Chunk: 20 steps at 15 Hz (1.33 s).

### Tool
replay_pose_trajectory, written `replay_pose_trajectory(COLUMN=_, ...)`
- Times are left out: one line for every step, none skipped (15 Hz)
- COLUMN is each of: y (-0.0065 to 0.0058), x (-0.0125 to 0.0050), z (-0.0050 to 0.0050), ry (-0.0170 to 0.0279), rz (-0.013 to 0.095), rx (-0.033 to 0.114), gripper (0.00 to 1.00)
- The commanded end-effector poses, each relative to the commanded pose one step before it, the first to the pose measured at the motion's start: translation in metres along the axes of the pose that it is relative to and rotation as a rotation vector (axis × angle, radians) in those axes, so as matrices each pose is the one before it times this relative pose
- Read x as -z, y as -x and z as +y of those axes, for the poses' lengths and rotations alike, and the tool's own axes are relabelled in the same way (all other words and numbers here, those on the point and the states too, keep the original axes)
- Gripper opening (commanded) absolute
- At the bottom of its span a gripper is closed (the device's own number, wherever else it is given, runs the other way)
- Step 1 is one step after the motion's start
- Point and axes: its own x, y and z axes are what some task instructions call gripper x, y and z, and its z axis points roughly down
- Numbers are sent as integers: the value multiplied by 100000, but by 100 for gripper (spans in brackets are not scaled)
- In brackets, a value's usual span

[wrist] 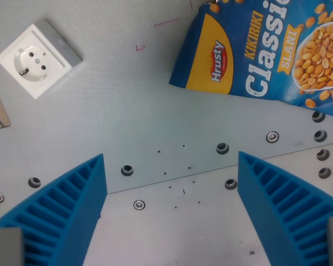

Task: Move in gripper negative x

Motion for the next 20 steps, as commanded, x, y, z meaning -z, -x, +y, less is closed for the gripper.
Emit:
replay_pose_trajectory(y=537, x=235, z=15, ry=-73, rz=501, rx=-23, gripper=100)
replay_pose_trajectory(y=500, x=0, z=0, ry=0, rz=0, rx=0, gripper=100)
replay_pose_trajectory(y=500, x=0, z=0, ry=0, rz=0, rx=0, gripper=100)
replay_pose_trajectory(y=500, x=0, z=0, ry=0, rz=0, rx=0, gripper=100)
replay_pose_trajectory(y=500, x=0, z=0, ry=0, rz=0, rx=0, gripper=100)
replay_pose_trajectory(y=500, x=0, z=0, ry=0, rz=0, rx=0, gripper=100)
replay_pose_trajectory(y=500, x=0, z=0, ry=0, rz=0, rx=0, gripper=100)
replay_pose_trajectory(y=500, x=0, z=0, ry=0, rz=0, rx=0, gripper=100)
replay_pose_trajectory(y=500, x=0, z=0, ry=0, rz=0, rx=0, gripper=100)
replay_pose_trajectory(y=500, x=0, z=0, ry=0, rz=0, rx=0, gripper=100)
replay_pose_trajectory(y=500, x=0, z=0, ry=0, rz=0, rx=0, gripper=100)
replay_pose_trajectory(y=500, x=0, z=0, ry=0, rz=0, rx=0, gripper=100)
replay_pose_trajectory(y=500, x=0, z=0, ry=0, rz=0, rx=0, gripper=100)
replay_pose_trajectory(y=500, x=0, z=0, ry=0, rz=0, rx=0, gripper=100)
replay_pose_trajectory(y=500, x=0, z=0, ry=0, rz=0, rx=0, gripper=100)
replay_pose_trajectory(y=500, x=0, z=0, ry=0, rz=0, rx=0, gripper=100)
replay_pose_trajectory(y=500, x=0, z=0, ry=0, rz=0, rx=0, gripper=100)
replay_pose_trajectory(y=500, x=0, z=0, ry=0, rz=0, rx=0, gripper=100)
replay_pose_trajectory(y=500, x=0, z=0, ry=0, rz=0, rx=0, gripper=100)
replay_pose_trajectory(y=500, x=0, z=0, ry=0, rz=0, rx=0, gripper=100)
